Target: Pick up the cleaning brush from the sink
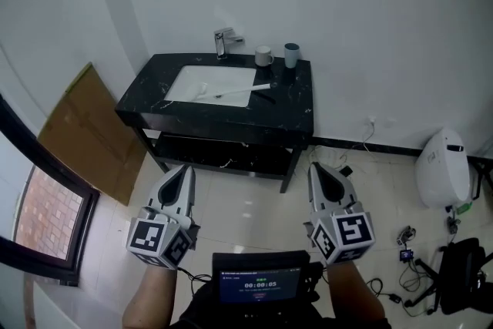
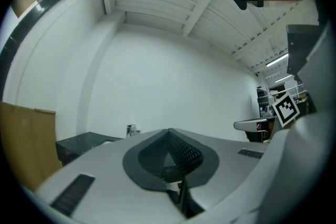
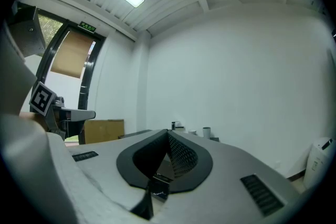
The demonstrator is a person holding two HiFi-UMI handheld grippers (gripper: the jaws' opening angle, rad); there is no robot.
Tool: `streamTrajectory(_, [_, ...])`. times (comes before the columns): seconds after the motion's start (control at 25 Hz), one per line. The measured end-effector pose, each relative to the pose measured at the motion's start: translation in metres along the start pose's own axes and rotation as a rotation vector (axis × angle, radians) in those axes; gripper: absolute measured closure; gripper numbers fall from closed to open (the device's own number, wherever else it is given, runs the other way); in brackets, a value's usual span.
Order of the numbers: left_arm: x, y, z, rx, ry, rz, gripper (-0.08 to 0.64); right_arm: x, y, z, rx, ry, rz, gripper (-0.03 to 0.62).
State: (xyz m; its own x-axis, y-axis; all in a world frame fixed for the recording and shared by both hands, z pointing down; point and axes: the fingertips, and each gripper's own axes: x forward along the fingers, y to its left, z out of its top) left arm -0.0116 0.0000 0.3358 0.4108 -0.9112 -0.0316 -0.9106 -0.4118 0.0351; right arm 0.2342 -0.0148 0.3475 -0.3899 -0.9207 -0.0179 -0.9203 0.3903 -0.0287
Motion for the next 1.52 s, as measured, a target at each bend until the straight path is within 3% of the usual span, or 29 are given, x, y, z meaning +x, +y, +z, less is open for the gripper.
streamTrajectory(0.12, [0.009, 0.008, 0.0, -0.018, 0.007, 0.019, 0.552, 0.02, 0.003, -0.004, -0.003, 0.027, 0.068, 0.592])
streamTrajectory(0.32, [0.037, 0.047, -0.006, 0.046, 0.028, -0.018, 0.552, 0.091, 0.006, -0.004, -0.067, 0.043, 0.159, 0.592])
streamTrajectory(0.4, [0.053, 0.077, -0.003, 0.026, 0.004, -0.056, 0.552, 0.135, 0.013, -0.002, -0.105, 0.046, 0.226, 0.592])
streamTrajectory(0.52, [0.081, 0.141, -0.001, 0.052, 0.011, -0.037, 0.552, 0.216, 0.025, -0.005, -0.135, 0.089, 0.301, 0.589])
streamTrajectory(0.56, [0.091, 0.162, 0.001, 0.055, 0.016, -0.04, 0.551, 0.245, 0.03, -0.007, -0.132, 0.108, 0.316, 0.521])
streamTrajectory(0.72, [0.135, 0.236, 0.011, -0.036, 0.011, -0.089, 0.551, 0.357, 0.048, -0.007, -0.123, 0.148, 0.385, 0.515])
streamTrajectory(0.88, [0.181, 0.305, -0.001, -0.013, 0.075, 0.004, 0.549, 0.461, 0.051, -0.025, -0.139, 0.24, 0.503, 0.515])
streamTrajectory(0.96, [0.202, 0.327, -0.01, -0.023, 0.094, 0.048, 0.549, 0.507, 0.053, -0.042, -0.156, 0.308, 0.602, 0.386])
streamTrajectory(1.12, [0.247, 0.36, -0.015, -0.027, 0.095, 0.159, 0.549, 0.592, 0.051, -0.072, -0.216, 0.393, 0.75, 0.38])
streamTrajectory(1.28, [0.294, 0.372, -0.016, -0.083, 0.08, 0.212, 0.549, 0.654, 0.041, -0.108, -0.307, 0.52, 0.868, 0.38])
streamTrajectory(1.52, [0.343, 0.389, -0.026, -0.078, 0.091, 0.285, 0.549, 0.71, 0.026, -0.181, -0.347, 0.715, 0.974, 0.38])
